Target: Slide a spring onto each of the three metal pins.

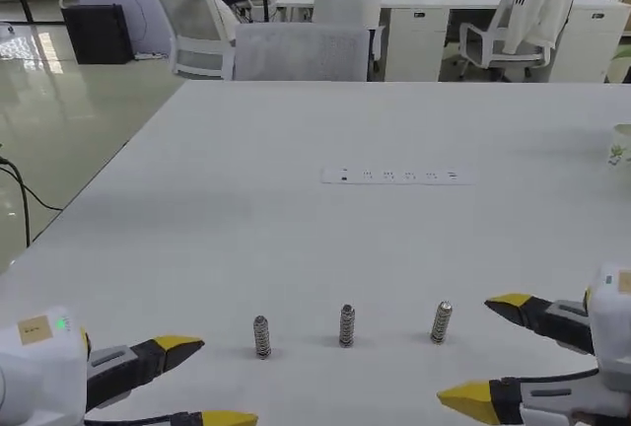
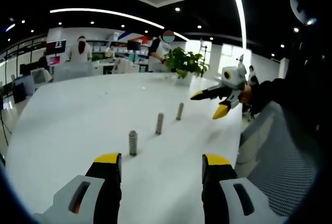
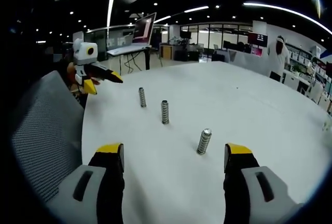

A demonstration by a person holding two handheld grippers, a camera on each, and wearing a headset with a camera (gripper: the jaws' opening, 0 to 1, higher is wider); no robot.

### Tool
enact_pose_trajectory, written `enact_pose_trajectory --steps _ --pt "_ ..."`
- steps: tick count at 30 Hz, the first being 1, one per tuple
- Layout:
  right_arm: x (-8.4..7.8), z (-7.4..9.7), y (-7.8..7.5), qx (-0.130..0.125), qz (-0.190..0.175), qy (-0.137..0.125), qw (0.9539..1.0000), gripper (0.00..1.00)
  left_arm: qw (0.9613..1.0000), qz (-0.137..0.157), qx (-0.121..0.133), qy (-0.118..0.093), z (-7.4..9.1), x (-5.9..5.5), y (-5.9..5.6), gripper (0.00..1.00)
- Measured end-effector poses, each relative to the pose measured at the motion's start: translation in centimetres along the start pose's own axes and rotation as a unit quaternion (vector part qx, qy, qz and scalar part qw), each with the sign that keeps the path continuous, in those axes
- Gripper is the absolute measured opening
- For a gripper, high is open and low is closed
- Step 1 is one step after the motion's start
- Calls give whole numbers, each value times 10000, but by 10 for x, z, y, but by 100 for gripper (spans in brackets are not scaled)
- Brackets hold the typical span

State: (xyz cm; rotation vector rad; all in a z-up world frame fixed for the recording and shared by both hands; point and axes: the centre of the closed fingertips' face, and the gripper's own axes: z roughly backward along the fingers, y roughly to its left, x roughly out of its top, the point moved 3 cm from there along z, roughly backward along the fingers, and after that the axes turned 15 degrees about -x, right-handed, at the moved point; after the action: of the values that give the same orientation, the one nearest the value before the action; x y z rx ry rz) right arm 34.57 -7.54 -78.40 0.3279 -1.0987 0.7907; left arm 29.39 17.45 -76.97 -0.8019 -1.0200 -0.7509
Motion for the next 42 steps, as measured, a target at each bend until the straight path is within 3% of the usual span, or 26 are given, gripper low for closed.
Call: enact_pose_trajectory --steps 19,42 --pt "-4 2 0 -223 -108 -155 9996 83 9996 180 141 -144 2 -10 -1 63" --pt "-11 6 -4 -390 -280 -141 9987 86 9993 270 239 -138 0 -17 1 67"
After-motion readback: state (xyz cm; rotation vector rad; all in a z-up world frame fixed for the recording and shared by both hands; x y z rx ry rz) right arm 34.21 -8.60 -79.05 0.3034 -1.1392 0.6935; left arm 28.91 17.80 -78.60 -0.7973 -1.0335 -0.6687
